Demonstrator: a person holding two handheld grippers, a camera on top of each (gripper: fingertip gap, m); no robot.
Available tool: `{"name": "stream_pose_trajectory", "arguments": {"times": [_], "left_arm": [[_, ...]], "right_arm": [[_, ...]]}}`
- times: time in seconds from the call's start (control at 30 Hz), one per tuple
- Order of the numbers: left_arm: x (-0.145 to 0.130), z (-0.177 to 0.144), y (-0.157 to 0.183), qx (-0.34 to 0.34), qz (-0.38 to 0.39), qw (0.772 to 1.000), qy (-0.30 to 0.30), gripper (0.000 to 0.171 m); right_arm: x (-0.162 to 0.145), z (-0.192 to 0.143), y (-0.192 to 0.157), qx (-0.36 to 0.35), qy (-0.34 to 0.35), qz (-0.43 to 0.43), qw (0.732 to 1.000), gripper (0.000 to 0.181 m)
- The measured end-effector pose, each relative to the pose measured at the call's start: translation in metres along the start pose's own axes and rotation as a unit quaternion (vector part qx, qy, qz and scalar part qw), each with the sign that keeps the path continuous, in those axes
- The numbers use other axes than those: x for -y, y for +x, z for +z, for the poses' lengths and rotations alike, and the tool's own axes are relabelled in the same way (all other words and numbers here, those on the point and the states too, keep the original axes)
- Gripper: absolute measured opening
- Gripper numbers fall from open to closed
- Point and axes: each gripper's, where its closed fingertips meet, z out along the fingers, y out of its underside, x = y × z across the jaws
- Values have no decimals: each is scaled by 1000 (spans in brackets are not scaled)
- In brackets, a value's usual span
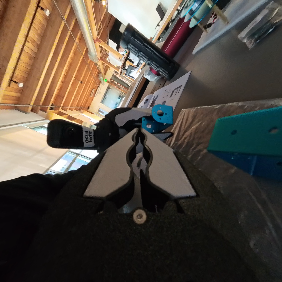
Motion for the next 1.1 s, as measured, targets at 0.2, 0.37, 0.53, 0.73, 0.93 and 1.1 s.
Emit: {"name": "stream_pose_trajectory", "arguments": {"times": [0.2,0.37,0.53,0.73,0.93,1.1], "left_arm": [[-6,2,-1,9,22,1000,-19,24],[-19,-2,-25,25,-2,999,-44,24],[-25,-7,-42,29,-34,998,-48,24],[-24,-9,-41,23,-26,998,-44,24],[-28,-2,-25,-5,-11,999,-51,24],[-29,-1,-21,-9,-3,999,-52,24]], "right_arm": [[0,-5,8,-32,35,-2,999,0],[1,-31,19,-150,-6,-165,975,2],[-7,-65,45,-314,-83,-337,884,14],[-2,-135,76,-433,-150,-353,816,19],[-23,-77,65,-354,-169,-341,854,18],[0,-118,79,-407,-197,-360,816,15]]}}
